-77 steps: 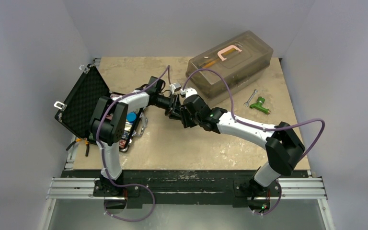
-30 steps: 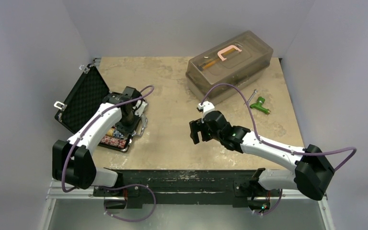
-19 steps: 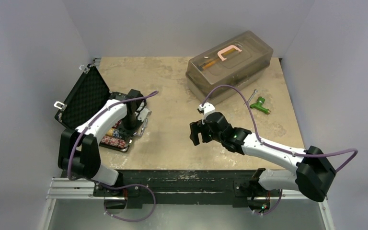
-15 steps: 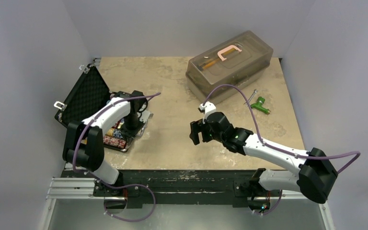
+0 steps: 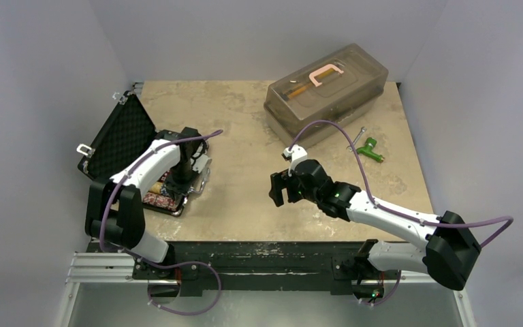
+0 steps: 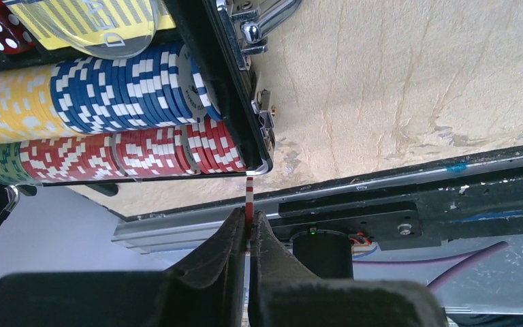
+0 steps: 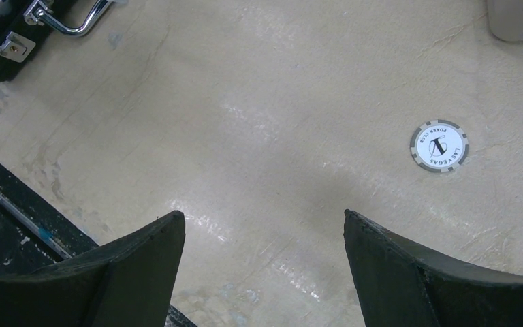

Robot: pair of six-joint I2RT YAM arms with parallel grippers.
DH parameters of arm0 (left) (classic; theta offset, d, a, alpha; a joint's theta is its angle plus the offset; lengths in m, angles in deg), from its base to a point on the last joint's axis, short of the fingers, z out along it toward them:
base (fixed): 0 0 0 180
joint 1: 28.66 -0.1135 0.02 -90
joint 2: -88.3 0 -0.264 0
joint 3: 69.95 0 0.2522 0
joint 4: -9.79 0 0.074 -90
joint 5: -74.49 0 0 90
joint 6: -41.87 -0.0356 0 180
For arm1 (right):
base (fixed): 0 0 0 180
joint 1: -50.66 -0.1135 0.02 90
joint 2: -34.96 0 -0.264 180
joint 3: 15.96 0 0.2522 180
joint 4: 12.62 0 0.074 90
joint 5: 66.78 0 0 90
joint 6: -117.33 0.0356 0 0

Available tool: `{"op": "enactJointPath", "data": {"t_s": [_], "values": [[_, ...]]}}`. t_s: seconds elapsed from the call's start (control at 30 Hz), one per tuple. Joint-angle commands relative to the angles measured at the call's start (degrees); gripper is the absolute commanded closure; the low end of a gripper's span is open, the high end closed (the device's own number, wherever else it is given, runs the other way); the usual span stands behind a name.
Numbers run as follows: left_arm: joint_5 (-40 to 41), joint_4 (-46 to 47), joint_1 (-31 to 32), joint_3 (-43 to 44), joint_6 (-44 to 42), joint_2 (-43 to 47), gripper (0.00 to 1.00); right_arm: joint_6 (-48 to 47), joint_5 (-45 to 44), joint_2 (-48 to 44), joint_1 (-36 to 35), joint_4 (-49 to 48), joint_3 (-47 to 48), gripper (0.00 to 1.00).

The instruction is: Pack up texas hold em set

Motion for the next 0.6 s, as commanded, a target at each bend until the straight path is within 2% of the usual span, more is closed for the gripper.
{"op": "enactJointPath", "data": {"t_s": [0.0,0.33,0.57], "values": [[0.24,-0.52,-0.61,0.97,0.04,-0.74,1.00,0.36,0.47,-0.95,0.06,-2.19,-0.40,0.17],[0.61,0.72,-0.77,1.09,-0.05,-3.26,1.00,0.38,0.23,-1.17,0.06,-2.17,-0.54,0.17],[5.18,1.71,-1.88,0.92,0.95,-3.43,1.00,0.45,0.42,-0.73,0.06,-2.22,-0.64,0.17]]}}
